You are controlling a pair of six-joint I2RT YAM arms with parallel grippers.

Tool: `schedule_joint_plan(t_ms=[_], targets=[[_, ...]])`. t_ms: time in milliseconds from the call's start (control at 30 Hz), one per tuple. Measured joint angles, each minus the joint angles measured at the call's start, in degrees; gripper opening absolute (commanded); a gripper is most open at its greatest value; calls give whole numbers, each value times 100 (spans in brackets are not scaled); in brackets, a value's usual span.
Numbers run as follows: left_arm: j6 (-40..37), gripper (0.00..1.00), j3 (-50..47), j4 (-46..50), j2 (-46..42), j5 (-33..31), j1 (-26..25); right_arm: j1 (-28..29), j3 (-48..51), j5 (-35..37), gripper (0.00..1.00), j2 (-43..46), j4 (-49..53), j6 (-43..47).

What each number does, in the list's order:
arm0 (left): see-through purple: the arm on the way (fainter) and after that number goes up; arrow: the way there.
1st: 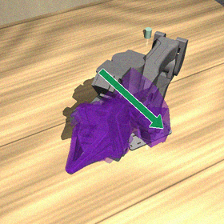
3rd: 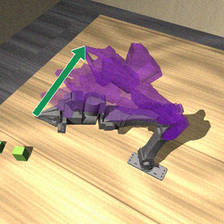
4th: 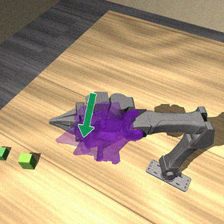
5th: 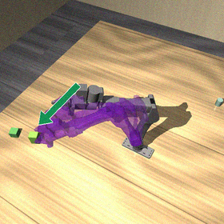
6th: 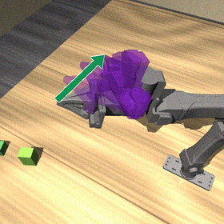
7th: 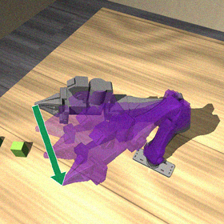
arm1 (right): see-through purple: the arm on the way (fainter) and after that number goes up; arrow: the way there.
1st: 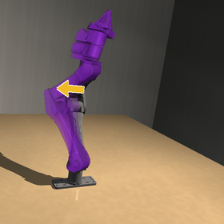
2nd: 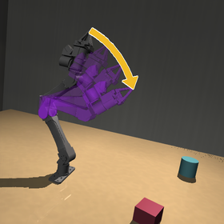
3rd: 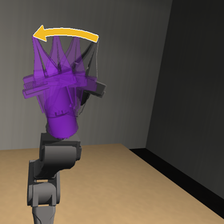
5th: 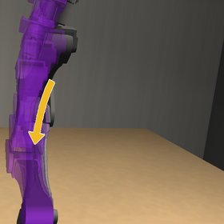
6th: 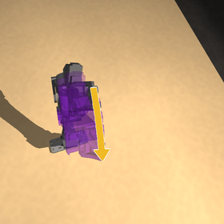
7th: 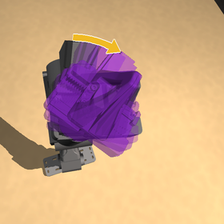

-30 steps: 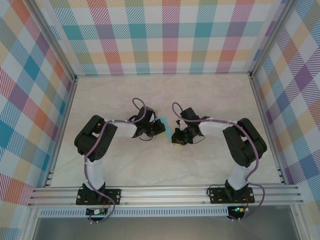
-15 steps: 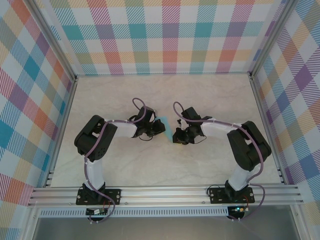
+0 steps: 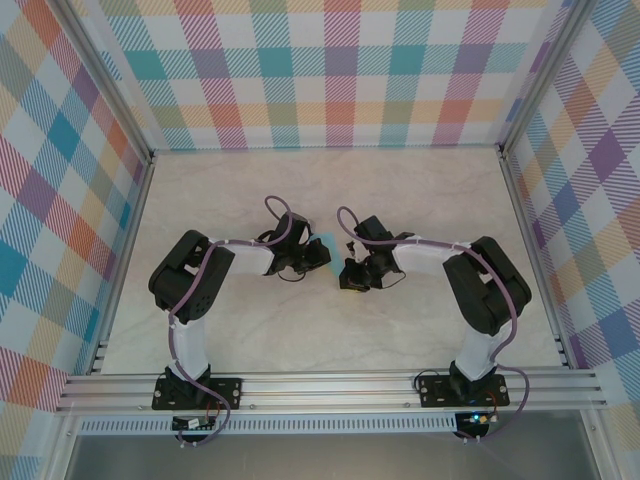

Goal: Fold a paper plane with a square sheet of paper (pick it up from the middle)
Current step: Fold the wing for the fifth time at the center of the table.

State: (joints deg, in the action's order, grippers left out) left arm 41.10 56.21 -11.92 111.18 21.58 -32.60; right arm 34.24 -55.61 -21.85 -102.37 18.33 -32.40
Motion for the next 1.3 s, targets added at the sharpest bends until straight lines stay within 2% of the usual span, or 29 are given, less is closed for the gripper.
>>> schedule_joint_plan(t_ms=[200,400,633,733,1000,1300], targets=[[0,10,0,0,0,0,0,-48,151,-50,10,-13,-249,-118],[-2,10,0,0,0,2,0,-254,645,-404,11,101,-898,-188],[0,10,-2,-4,0,4,0,-404,901,-844,19,568,-994,-278],[0,10,-2,-4,0,4,0,-404,730,-898,20,721,-1019,-293],[0,10,-2,-4,0,7,0,-404,-39,-879,18,17,-1106,-273],[0,10,-2,-2,0,7,0,-404,-4,-730,15,-409,-850,-262]])
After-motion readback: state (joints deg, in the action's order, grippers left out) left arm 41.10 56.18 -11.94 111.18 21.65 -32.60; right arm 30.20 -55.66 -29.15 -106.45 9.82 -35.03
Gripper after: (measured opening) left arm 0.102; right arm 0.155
